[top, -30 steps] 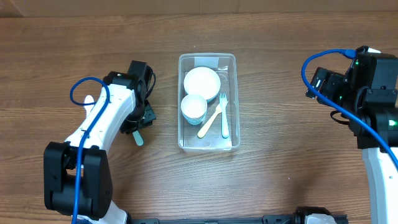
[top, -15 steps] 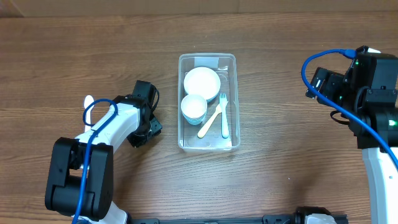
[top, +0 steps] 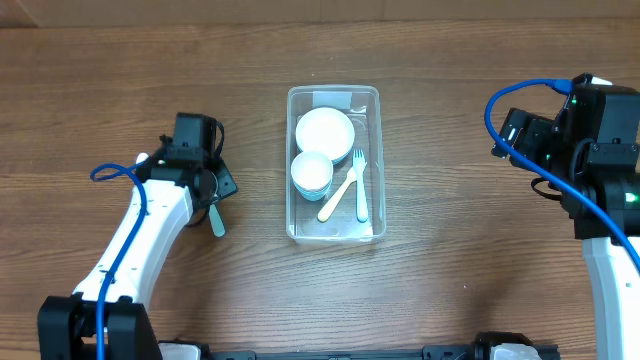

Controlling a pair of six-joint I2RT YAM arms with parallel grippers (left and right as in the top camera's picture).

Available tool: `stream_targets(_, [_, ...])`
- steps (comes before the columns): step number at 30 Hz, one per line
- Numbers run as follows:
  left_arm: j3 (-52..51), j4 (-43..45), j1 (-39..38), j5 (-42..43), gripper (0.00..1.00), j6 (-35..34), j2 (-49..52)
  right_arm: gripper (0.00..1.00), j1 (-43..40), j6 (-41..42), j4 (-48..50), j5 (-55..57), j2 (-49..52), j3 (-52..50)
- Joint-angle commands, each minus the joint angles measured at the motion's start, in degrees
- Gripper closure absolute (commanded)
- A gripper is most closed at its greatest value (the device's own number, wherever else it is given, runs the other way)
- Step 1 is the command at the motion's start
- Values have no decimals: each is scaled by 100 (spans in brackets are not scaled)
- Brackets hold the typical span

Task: Pack container

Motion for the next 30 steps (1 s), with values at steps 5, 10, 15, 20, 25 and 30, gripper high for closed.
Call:
stream_targets(5, [-811, 835, 345, -96, 41, 146, 109, 0, -2, -46, 15, 61, -22, 109])
stream_targets(10, [-1145, 1523, 343, -57, 47, 201, 485, 0, -2, -46, 15, 63, -22, 109])
stream_targets(15, [-1145, 2061, 332, -55, 53, 557, 1180, 0, -2, -46, 15, 61, -22, 109])
stream_targets(20, [-1139, 2063, 332, -57, 75, 553, 1257, 0, -2, -46, 15, 61, -22, 109])
stream_targets(25, [-1080, 2057, 332, -52, 96, 555, 1255, 0, -2, -46, 15, 61, -22, 109])
stream_targets(30, [-824, 1934, 332, 55, 93, 557, 1255, 0, -2, -48, 17, 63, -22, 109])
